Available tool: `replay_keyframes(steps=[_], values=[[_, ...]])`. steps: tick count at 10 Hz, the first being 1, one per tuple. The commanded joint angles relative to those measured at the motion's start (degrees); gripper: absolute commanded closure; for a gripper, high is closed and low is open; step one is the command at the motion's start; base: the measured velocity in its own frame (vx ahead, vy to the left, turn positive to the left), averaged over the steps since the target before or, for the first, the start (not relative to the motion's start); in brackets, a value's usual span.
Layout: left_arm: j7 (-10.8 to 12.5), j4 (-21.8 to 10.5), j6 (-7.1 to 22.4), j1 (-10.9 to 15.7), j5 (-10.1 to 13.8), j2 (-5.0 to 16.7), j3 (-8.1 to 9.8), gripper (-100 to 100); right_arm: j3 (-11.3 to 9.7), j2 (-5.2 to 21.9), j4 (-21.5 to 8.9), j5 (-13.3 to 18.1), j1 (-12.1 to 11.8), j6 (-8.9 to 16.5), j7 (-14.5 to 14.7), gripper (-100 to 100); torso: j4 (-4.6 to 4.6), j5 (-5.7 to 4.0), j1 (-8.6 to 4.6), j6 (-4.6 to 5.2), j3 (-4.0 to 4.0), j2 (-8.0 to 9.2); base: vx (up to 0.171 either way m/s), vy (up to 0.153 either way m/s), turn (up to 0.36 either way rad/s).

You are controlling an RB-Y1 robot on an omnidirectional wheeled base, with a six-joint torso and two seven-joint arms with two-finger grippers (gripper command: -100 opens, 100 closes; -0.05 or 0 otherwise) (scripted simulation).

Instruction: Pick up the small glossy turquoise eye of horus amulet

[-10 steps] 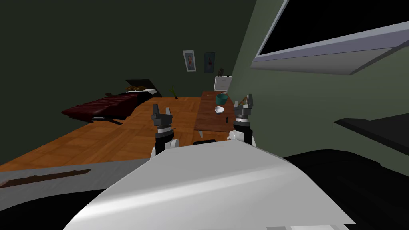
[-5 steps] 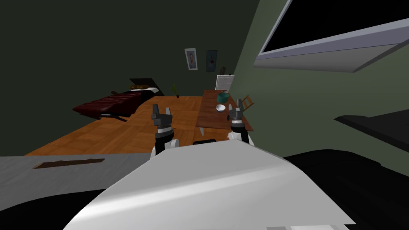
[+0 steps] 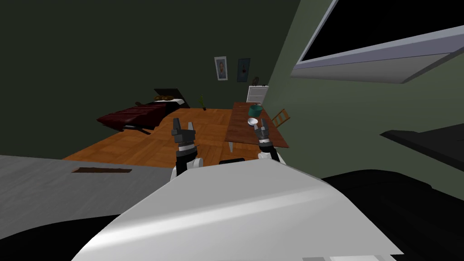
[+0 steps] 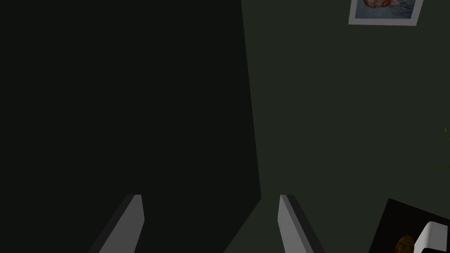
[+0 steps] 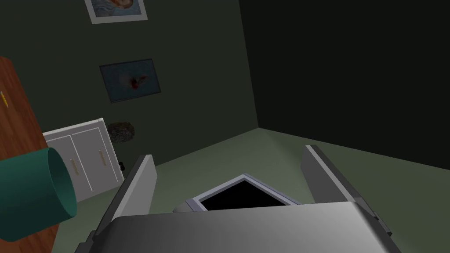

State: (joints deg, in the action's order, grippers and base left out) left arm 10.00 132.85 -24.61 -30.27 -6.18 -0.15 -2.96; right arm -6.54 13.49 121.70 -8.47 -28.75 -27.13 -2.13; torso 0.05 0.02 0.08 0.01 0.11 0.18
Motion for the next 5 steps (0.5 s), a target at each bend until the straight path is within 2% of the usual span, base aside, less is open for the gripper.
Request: replay_keyframes(steps=[1,3,4,5], values=[[0.0,0.0,0.0,0.0,0.0,0.0,0.0,0,-1.6,2.5,-2.9,-1.0,-0.3,-1.1,-0.4,-100,0.0,0.0,0.0,0.0,0.0,0.0,-0.033,0.041,0.12],[0.0,0.0,0.0,0.0,0.0,0.0,0.0,0,-4.7,6.4,-7.1,-2.9,-0.7,-2.1,-0.9,-100,-0.01,0.02,0.11,-0.01,-0.01,0.0,-0.057,0.065,0.185],[0.0,0.0,0.0,0.0,0.0,0.0,-0.01,0,-4.7,6.8,-8.5,-2.9,-0.7,-2.1,-0.9,-100,0.0,0.03,0.13,-0.02,0.03,0.06,-0.047,0.043,0.076],[0.0,0.0,0.0,0.0,0.0,0.0,0.0,0,-6.3,9.0,-10.5,-3.9,-0.9,-2.5,-1.1,-100,0.01,0.02,0.06,0.0,0.01,0.02,-0.029,0.043,0.177]])
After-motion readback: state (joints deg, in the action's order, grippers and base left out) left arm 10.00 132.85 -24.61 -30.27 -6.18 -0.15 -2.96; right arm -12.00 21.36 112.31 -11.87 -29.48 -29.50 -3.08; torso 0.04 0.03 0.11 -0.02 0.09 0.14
